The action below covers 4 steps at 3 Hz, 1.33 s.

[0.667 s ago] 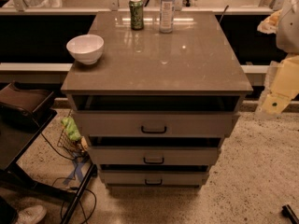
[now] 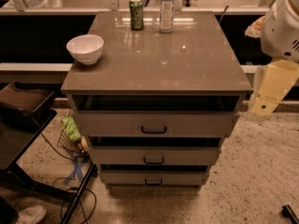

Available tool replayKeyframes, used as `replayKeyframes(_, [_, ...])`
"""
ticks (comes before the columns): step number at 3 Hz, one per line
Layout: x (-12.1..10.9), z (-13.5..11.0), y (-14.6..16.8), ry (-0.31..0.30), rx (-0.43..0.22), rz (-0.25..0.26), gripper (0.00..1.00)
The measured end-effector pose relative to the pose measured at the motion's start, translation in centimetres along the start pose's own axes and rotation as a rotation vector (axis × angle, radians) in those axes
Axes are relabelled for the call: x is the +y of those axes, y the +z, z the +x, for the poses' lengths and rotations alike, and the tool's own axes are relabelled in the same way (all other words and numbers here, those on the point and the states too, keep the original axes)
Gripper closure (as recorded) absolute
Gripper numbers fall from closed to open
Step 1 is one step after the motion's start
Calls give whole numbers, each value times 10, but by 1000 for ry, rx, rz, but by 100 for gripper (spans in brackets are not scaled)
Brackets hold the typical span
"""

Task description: Open middle drawer

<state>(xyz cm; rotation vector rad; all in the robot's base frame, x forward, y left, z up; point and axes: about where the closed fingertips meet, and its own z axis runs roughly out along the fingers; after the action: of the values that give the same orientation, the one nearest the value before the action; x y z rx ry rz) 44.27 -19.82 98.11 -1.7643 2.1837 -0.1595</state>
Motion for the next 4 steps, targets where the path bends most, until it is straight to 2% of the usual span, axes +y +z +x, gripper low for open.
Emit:
replayKeyframes(1, [6, -8, 36, -31, -3, -27, 0])
replayKeyframes(2, [19, -14, 101, -65, -62, -37, 0])
replayKeyframes(3, [22, -15, 140, -75, -113, -10, 0])
replayKeyframes(4, [35, -12, 176, -127, -120, 43, 0])
